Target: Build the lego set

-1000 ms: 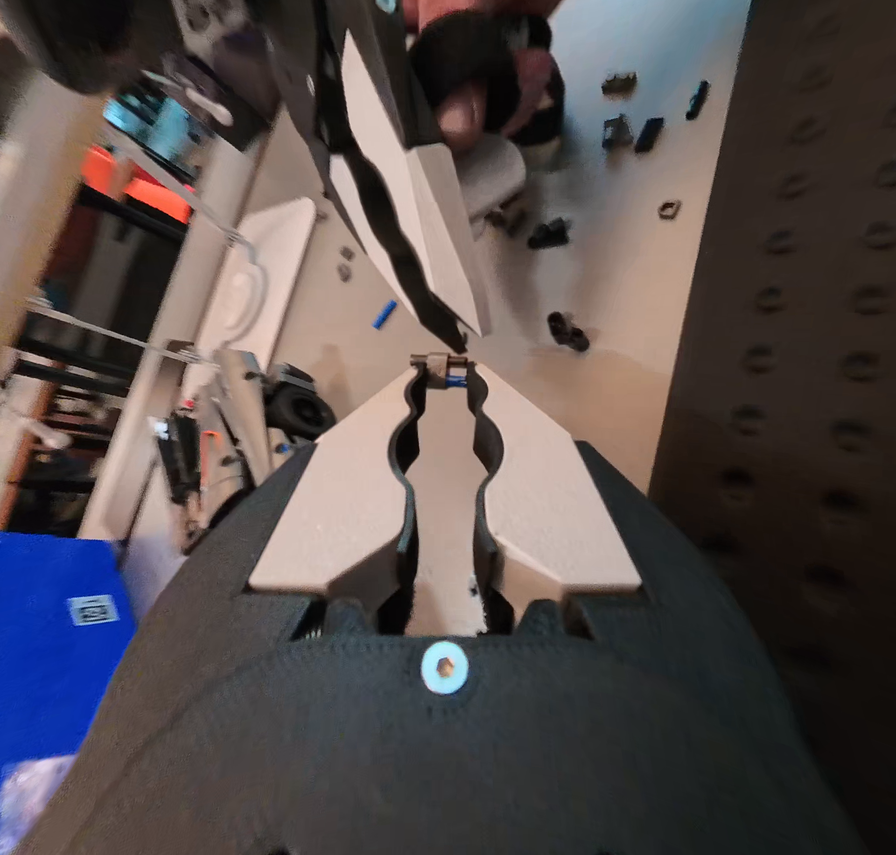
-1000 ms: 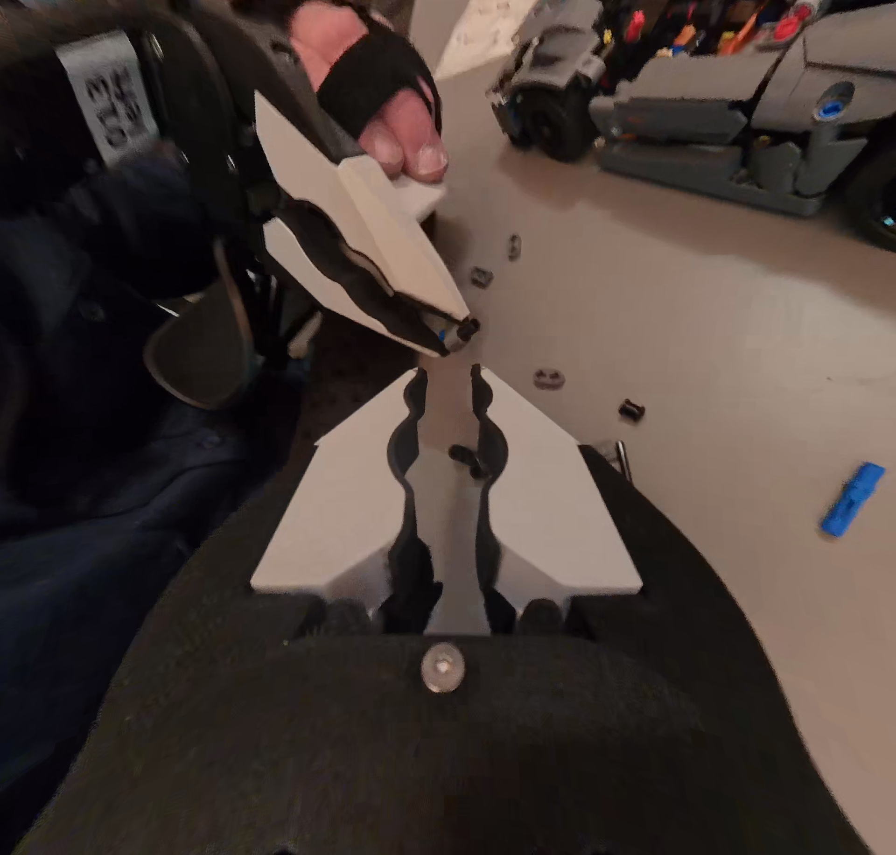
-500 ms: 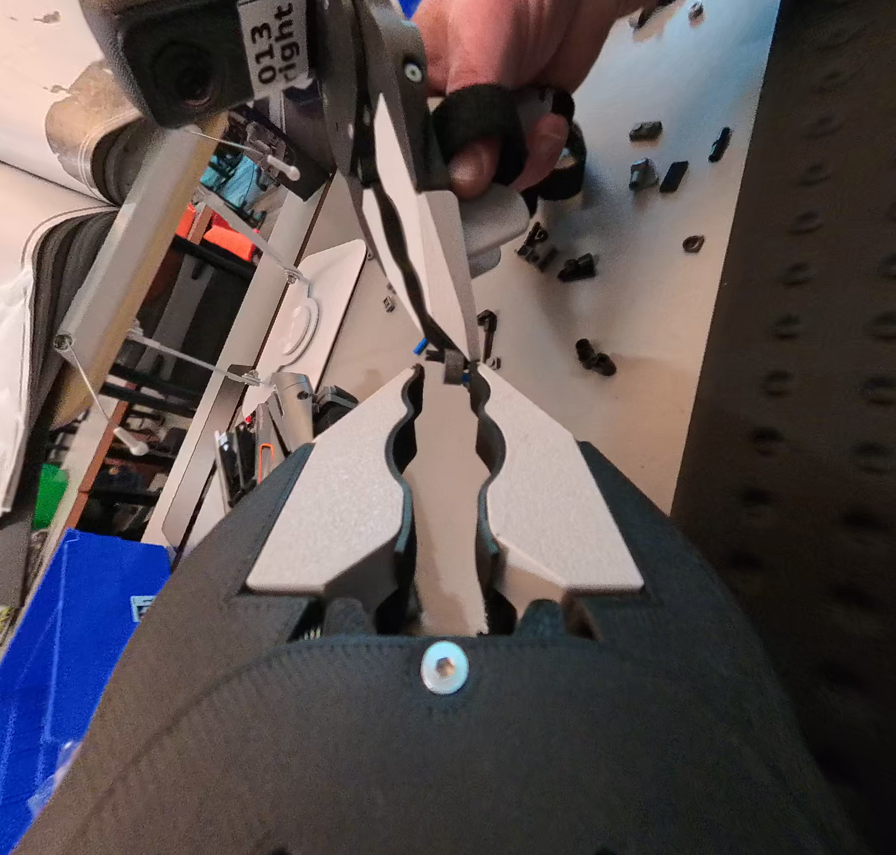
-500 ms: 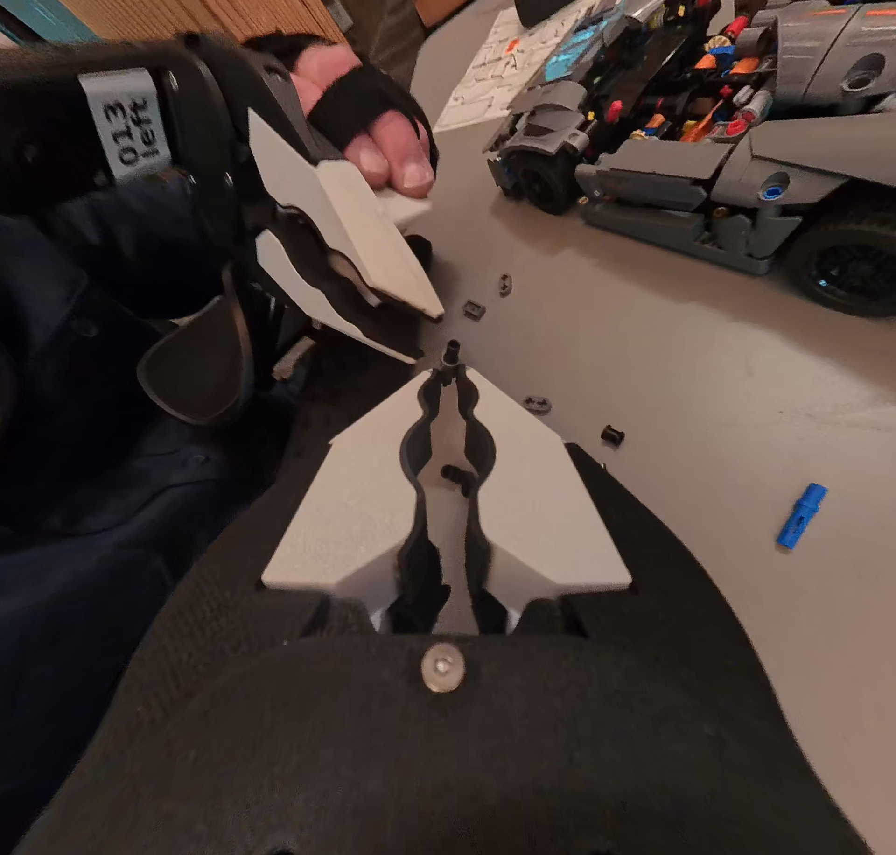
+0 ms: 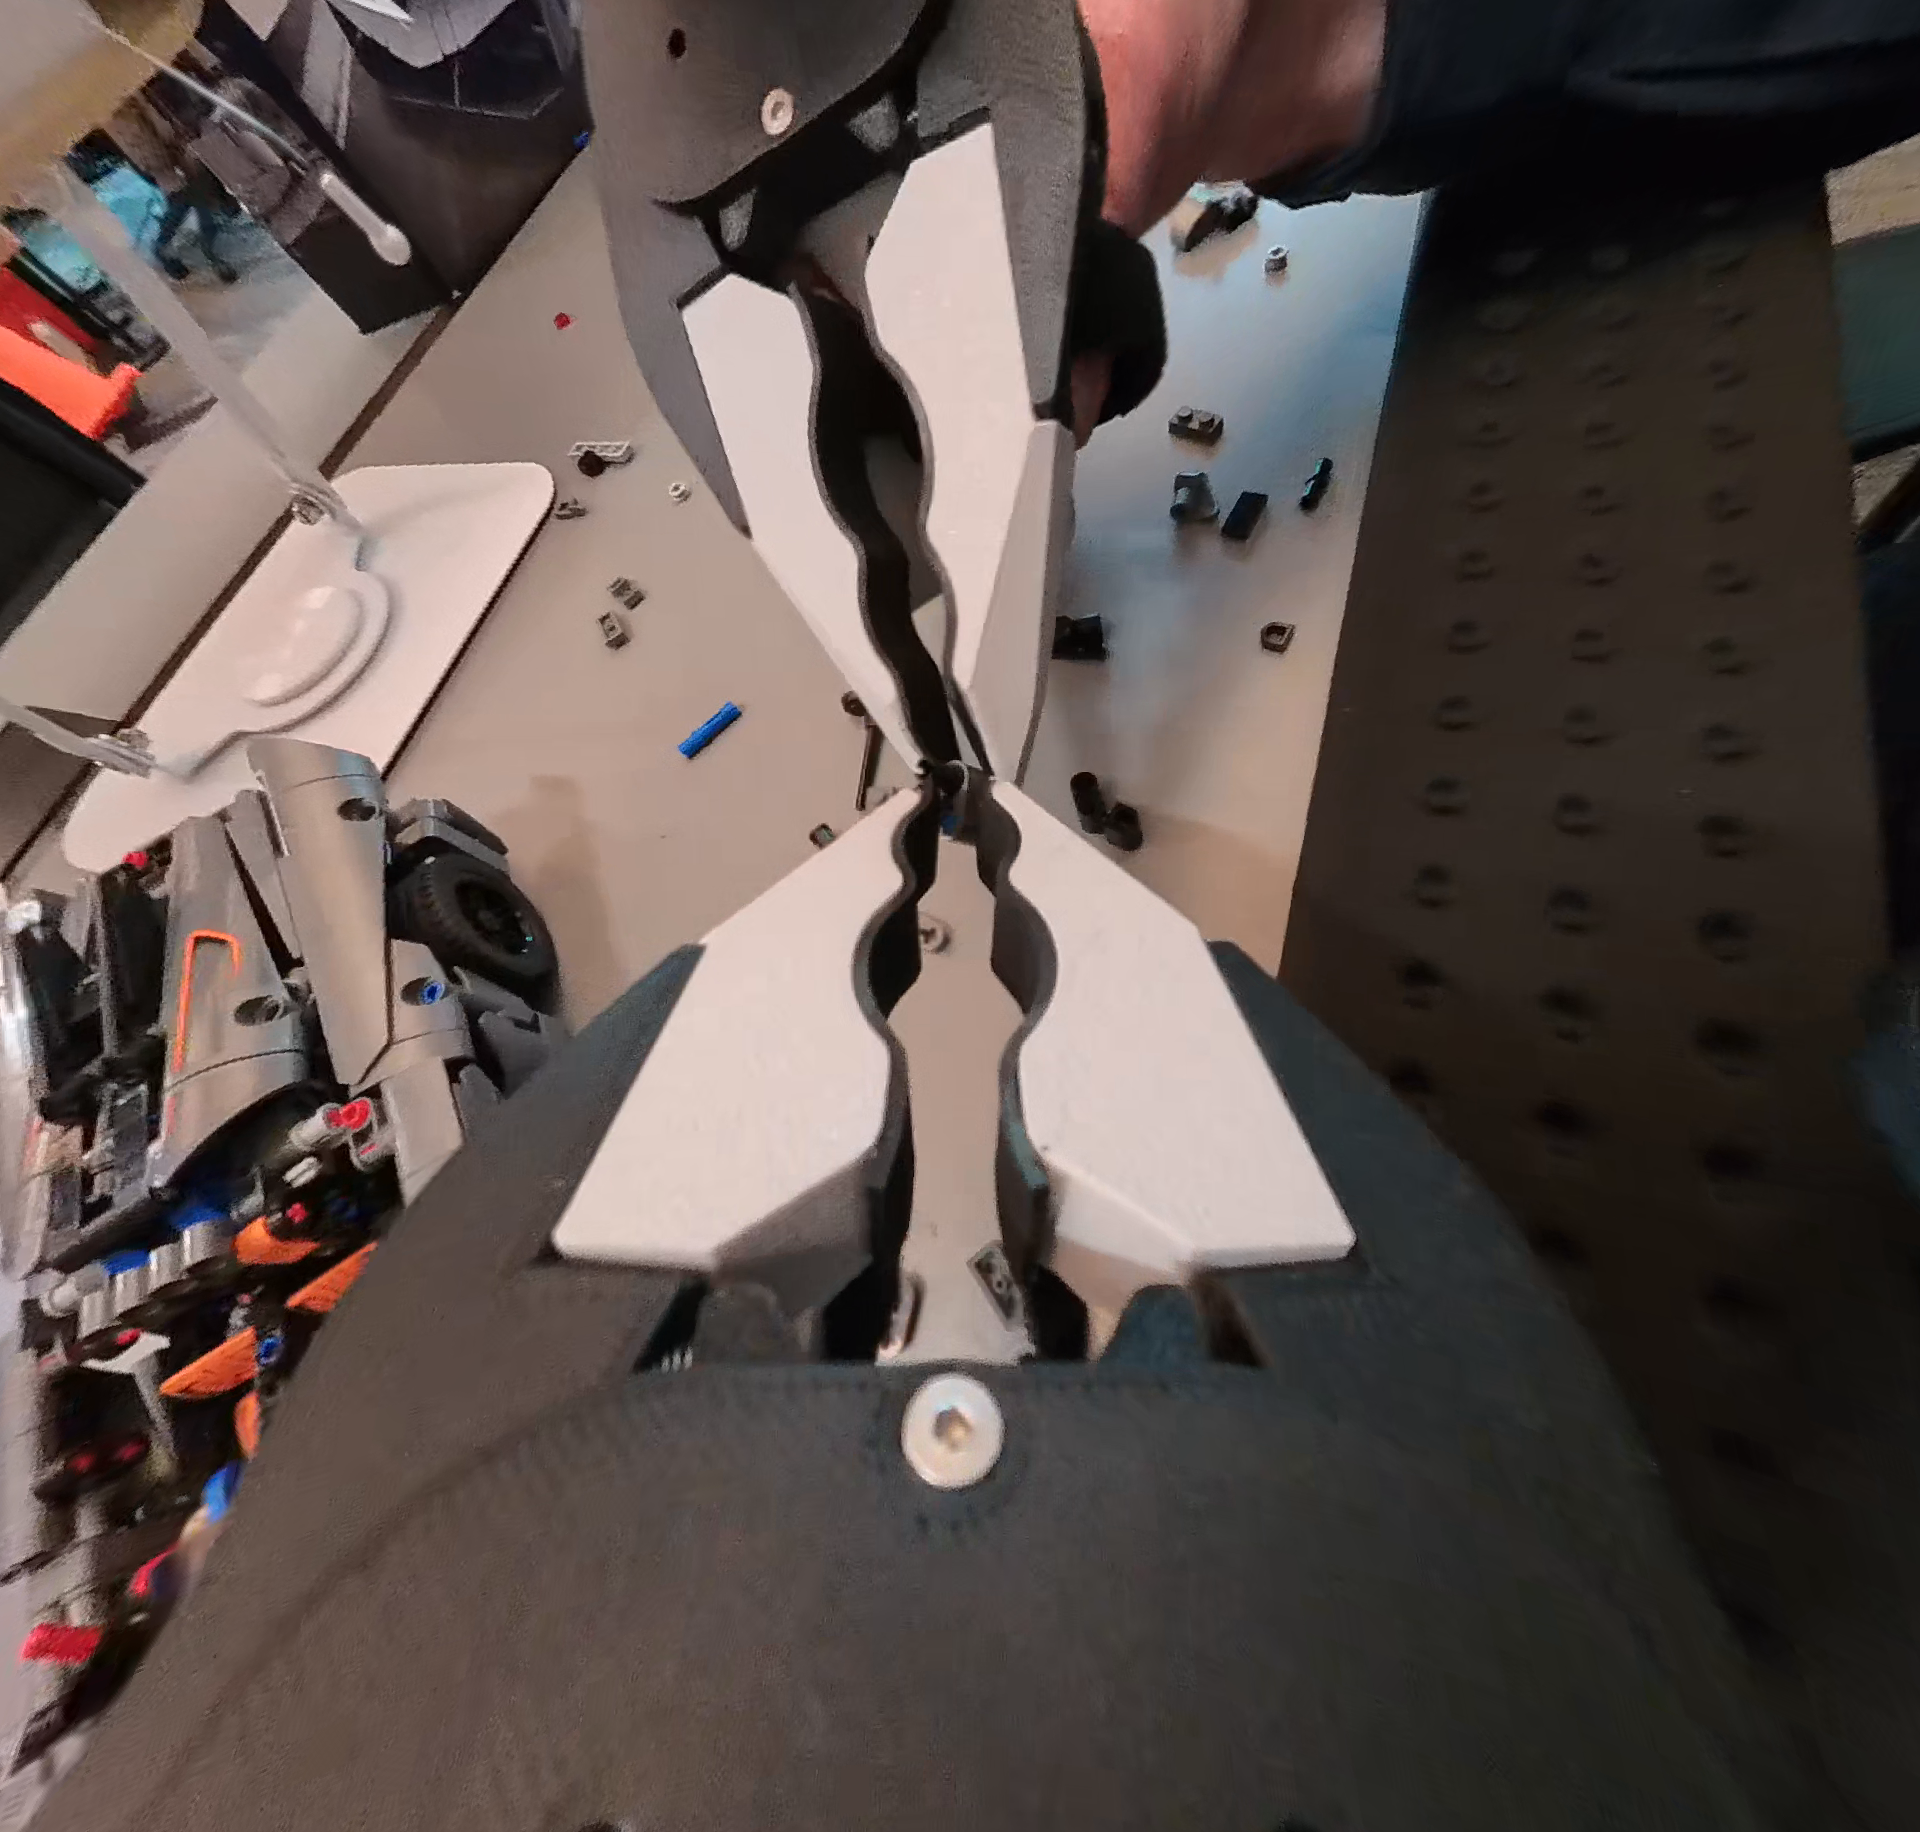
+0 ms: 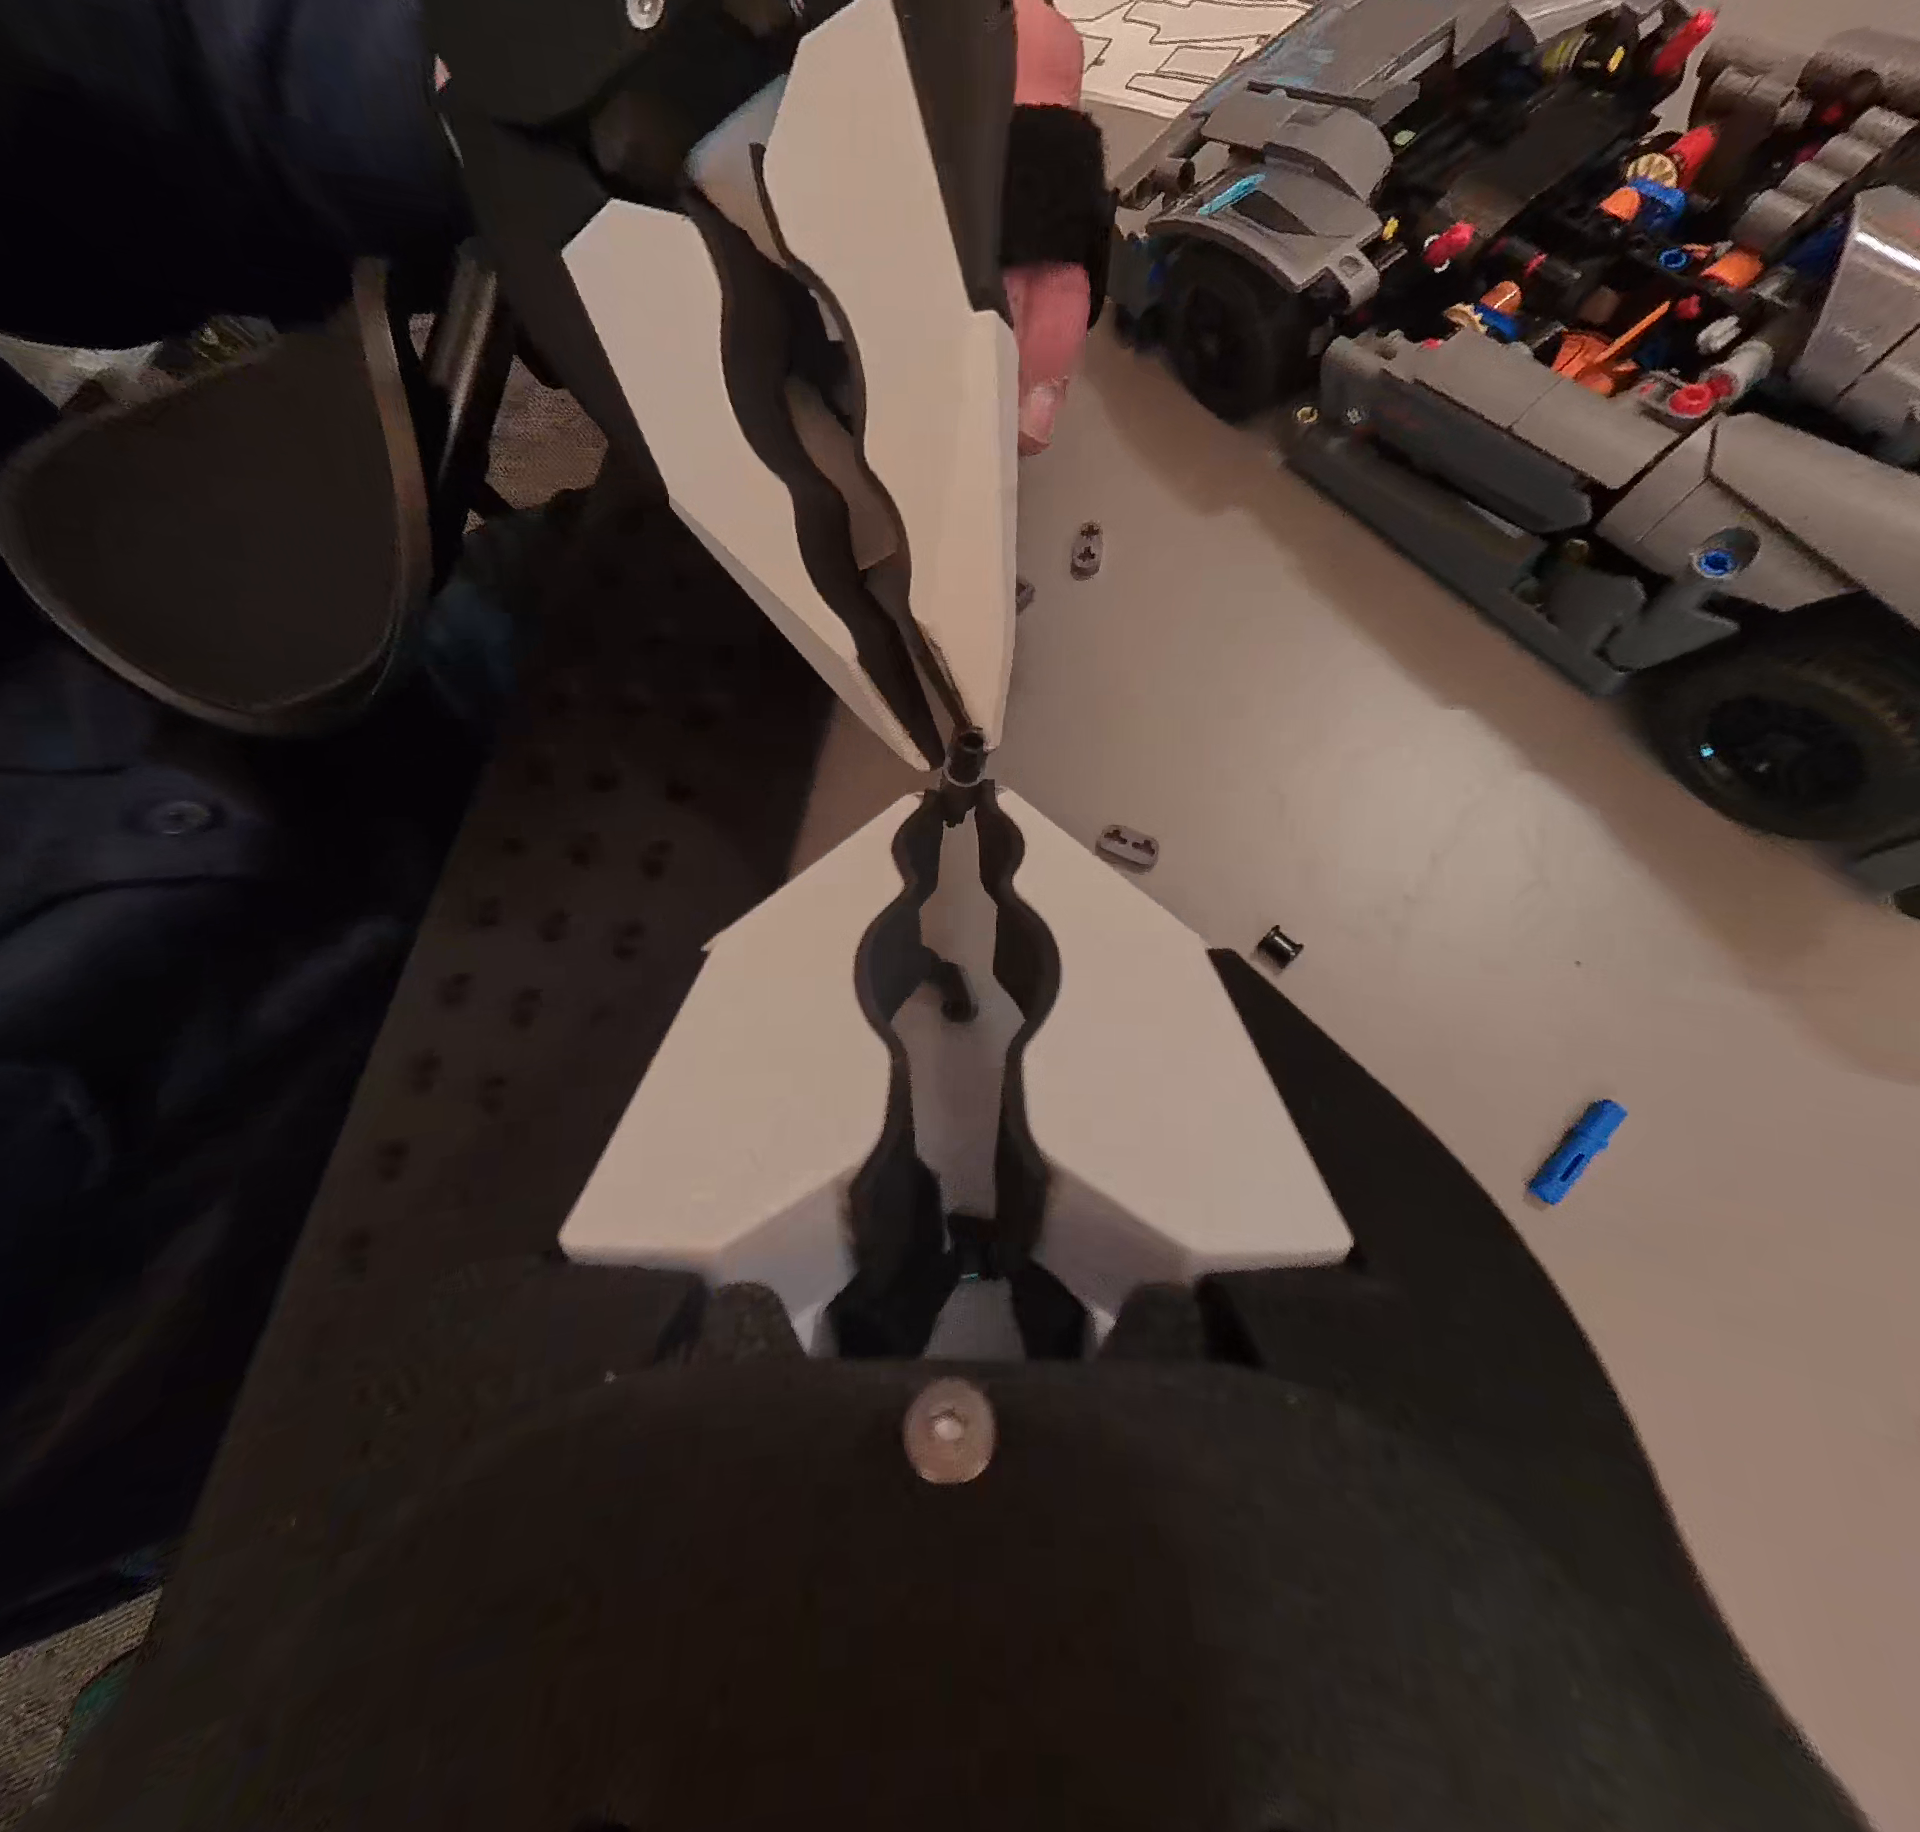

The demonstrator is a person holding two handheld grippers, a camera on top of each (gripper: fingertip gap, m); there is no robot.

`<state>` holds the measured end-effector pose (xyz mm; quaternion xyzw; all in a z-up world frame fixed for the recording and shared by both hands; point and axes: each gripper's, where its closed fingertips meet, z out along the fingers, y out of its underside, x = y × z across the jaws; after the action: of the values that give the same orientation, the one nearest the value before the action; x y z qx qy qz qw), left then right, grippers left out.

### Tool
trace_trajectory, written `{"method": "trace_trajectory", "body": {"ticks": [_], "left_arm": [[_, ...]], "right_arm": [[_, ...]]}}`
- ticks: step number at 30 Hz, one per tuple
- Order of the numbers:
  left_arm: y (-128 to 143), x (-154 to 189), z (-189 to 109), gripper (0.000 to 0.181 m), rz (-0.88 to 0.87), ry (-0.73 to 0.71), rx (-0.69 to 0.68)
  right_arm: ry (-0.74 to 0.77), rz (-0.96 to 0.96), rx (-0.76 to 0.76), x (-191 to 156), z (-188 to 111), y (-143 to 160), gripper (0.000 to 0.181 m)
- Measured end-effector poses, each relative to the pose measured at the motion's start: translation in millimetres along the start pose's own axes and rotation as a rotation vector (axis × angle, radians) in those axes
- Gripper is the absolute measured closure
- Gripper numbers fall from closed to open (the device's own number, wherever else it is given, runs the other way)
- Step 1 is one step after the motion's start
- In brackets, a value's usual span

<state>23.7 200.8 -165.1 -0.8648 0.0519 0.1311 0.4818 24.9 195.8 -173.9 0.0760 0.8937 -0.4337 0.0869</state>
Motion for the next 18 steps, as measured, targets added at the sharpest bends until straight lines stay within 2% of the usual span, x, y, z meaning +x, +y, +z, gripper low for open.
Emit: {"method": "trace_trajectory", "body": {"ticks": [3,7,9,12,18], "left_arm": [[-7.0,-9.7,-7.3,0.181,-0.055,-0.024,0.060],[-27.9,-27.0,-26.8,0.181,-0.181,-0.040,0.231],[-34.1,-29.3,-30.6,0.181,-0.224,-0.018,0.280],[-23.3,-33.9,-24.0,0.181,-0.221,-0.042,0.205],[-0.4,-26.9,-14.6,0.181,-0.212,0.001,0.069]], "right_arm": [[0.023,0.005,0.079,3.9,-5.9,-13.0,0.177],[0.014,0.063,0.202,8.2,-17.7,-29.8,0.172],[0.038,0.084,0.231,13.9,-18.8,-32.9,0.178],[0.062,0.068,0.185,15.2,-17.5,-26.8,0.181],[0.107,0.103,0.163,27.8,-27.4,-17.9,0.181]]}}
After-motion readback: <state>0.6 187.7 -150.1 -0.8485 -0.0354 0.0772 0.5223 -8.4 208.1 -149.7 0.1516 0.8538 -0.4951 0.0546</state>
